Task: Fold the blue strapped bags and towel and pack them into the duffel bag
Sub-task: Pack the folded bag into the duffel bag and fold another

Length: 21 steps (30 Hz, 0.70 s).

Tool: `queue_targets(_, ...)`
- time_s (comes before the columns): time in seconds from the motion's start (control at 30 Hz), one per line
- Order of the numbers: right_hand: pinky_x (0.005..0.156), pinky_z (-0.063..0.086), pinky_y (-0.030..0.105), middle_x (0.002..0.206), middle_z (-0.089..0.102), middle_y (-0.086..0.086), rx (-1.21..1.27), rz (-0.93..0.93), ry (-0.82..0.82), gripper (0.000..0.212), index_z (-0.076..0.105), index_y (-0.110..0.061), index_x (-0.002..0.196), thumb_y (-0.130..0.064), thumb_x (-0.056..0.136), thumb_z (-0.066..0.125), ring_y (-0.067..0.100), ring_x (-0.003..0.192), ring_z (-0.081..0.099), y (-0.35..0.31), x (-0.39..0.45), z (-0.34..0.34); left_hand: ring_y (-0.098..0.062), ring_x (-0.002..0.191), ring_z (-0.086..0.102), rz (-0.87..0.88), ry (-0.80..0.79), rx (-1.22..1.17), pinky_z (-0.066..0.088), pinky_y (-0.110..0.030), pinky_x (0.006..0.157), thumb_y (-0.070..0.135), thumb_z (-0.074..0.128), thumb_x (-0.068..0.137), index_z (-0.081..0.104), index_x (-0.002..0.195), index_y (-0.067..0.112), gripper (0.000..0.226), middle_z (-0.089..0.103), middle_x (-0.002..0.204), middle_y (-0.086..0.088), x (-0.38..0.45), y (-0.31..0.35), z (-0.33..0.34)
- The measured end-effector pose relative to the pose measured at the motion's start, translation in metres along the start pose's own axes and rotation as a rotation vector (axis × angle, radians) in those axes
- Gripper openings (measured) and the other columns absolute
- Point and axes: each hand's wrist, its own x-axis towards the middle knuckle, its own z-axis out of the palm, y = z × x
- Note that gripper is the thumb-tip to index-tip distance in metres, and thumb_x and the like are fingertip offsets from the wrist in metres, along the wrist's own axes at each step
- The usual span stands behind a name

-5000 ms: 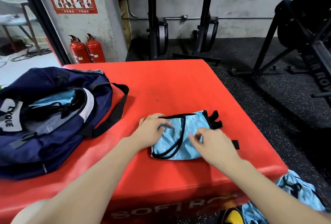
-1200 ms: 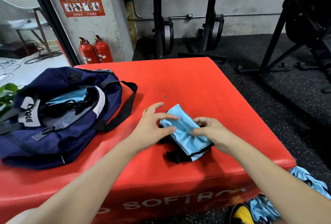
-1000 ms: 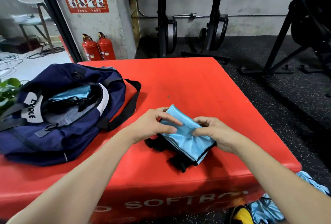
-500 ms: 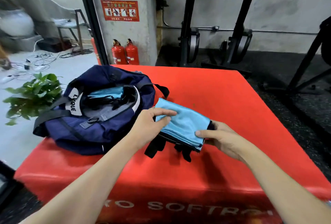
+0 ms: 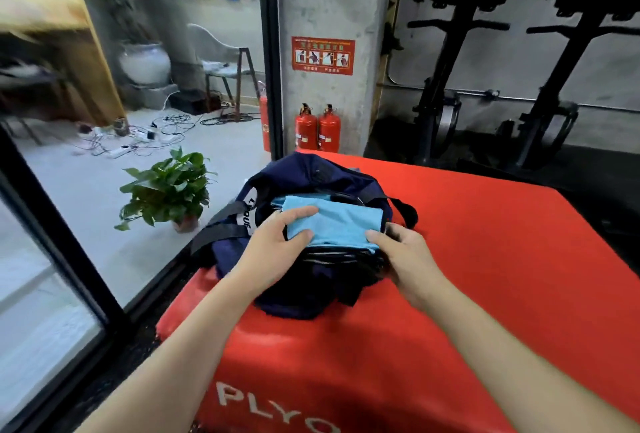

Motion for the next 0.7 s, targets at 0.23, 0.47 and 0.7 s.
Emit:
queue_targets(0.23, 0.049, 0.053, 0.032, 0.103, 0.064, 0.019, 0.16, 0.261, 0.106, 0.02, 0.063, -0.004, 0.108, 0.005, 0.096, 0.049, 0.027, 0.082, 0.062, 0.003, 0.099, 0.073, 0.008, 0.057, 0.055, -0.184, -0.057, -0.013, 0.041, -0.003, 0.053, 0.013, 0.062, 0.096, 0.066, 0.127, 0.027, 0.035, 0.062, 0.103, 0.003, 0.082, -0.036, -0.04)
queue_targets(0.47, 0.059, 0.051, 0.034, 0.086, 0.063, 0.016, -0.187, 0.509, 0.061, 0.021, 0.062, -0.001, 0.094, 0.011, 0.096, 0.044, 0.026, 0.07, 0.059, 0.034, 0.123, 0.072, -0.013, 0.089, 0.058, -0.224, -0.346, 0.314, 0.043, -0.019, 0.071, 0.022, 0.073, 0.086, 0.06, 0.124, 0.027, 0.04, 0.062, 0.109, 0.006, 0.109, -0.096, -0.025)
queue_targets(0.7, 0.072, 0.048, 0.032, 0.111, 0.068, 0.016, -1.208, 0.257, -0.013, 0.036, 0.062, -0.005, 0.103, -0.032, 0.086, 0.078, 0.031, 0.096, 0.067, 0.044, 0.118, 0.071, -0.028, 0.094, 0.055, -0.097, -0.521, 0.74, 0.046, -0.043, 0.092, 0.053, 0.068, 0.087, 0.038, 0.136, 0.03, 0.062, 0.05, 0.091, 0.003, 0.114, -0.117, -0.037)
